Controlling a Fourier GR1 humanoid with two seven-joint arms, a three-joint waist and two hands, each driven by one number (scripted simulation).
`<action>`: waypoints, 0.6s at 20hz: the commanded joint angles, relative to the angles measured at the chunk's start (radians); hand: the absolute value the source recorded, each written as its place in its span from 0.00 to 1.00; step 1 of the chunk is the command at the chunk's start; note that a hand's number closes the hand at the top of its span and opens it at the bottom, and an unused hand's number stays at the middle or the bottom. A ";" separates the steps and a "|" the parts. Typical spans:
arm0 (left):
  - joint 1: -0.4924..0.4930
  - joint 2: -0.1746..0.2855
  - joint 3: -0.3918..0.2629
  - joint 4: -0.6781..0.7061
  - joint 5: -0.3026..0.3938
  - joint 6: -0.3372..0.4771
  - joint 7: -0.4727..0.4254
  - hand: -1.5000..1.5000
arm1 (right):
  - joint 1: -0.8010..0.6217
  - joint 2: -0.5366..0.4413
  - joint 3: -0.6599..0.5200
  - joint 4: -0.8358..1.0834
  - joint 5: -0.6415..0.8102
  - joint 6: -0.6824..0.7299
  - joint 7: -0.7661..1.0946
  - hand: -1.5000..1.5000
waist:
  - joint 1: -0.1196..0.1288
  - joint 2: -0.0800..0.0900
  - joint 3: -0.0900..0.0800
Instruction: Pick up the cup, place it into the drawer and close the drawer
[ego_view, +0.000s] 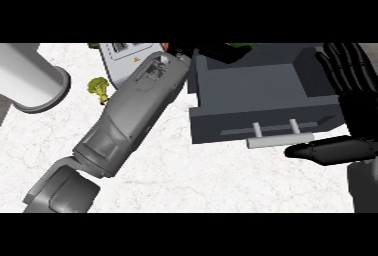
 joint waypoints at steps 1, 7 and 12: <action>-0.037 0.000 -0.070 0.095 0.026 -0.053 0.063 1.00 | -0.069 -0.022 -0.011 0.042 -0.028 0.024 0.013 0.00 | -0.033 0.013 0.001; -0.009 0.000 -0.166 0.121 0.056 -0.087 0.076 1.00 | -0.072 -0.018 0.004 0.034 -0.033 0.043 -0.013 0.00 | -0.082 0.021 0.001; 0.062 0.000 -0.188 0.081 0.119 -0.057 0.004 0.00 | -0.088 -0.003 0.051 0.030 -0.043 0.070 -0.003 0.00 | -0.114 0.026 -0.001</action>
